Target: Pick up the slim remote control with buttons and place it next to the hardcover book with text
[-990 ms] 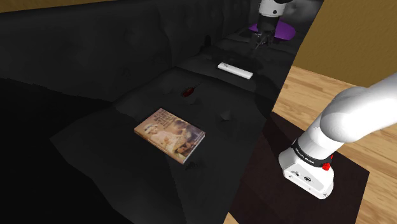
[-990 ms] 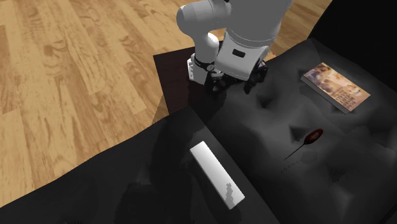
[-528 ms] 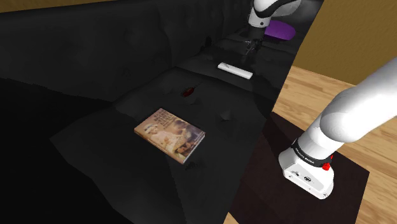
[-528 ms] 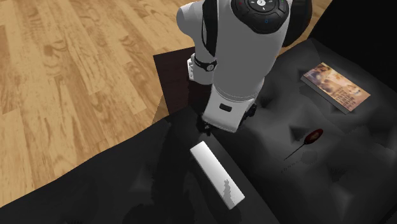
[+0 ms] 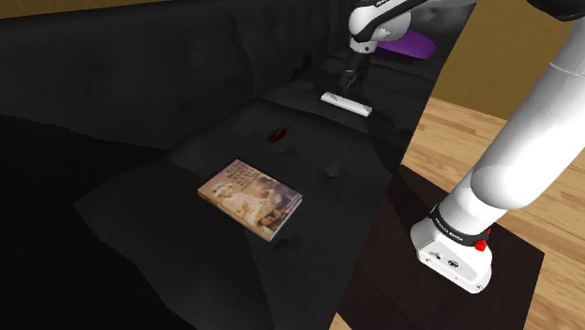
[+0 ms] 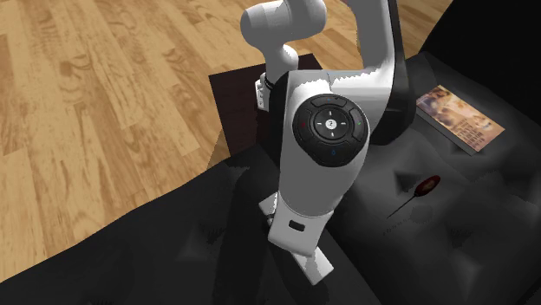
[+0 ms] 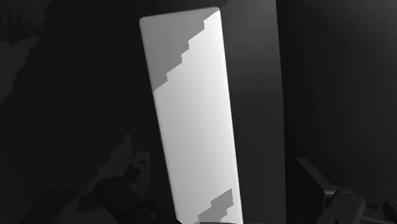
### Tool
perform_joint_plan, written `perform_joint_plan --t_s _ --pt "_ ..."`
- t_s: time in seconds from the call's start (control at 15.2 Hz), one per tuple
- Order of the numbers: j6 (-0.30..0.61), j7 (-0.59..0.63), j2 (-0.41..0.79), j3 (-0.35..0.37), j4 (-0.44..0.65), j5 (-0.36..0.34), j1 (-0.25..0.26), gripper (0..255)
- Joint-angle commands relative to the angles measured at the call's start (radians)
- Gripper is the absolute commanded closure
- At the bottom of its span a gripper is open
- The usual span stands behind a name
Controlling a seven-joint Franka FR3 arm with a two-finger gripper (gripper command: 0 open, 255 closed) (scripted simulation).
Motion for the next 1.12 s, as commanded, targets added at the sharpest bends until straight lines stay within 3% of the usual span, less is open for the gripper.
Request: perform_joint_plan --t_s 0.0,0.53,0.99,1.06 --pt "0.017 -0.038 0.061 -0.002 0.044 0.026 -0.01 0" --pt "0.109 -0.054 0.116 0.004 0.005 0.049 -0.014 0" --pt "0.109 -0.054 0.116 0.004 0.005 0.049 -0.014 0" --pt "0.109 -0.054 0.116 0.004 0.005 0.049 -0.014 255"
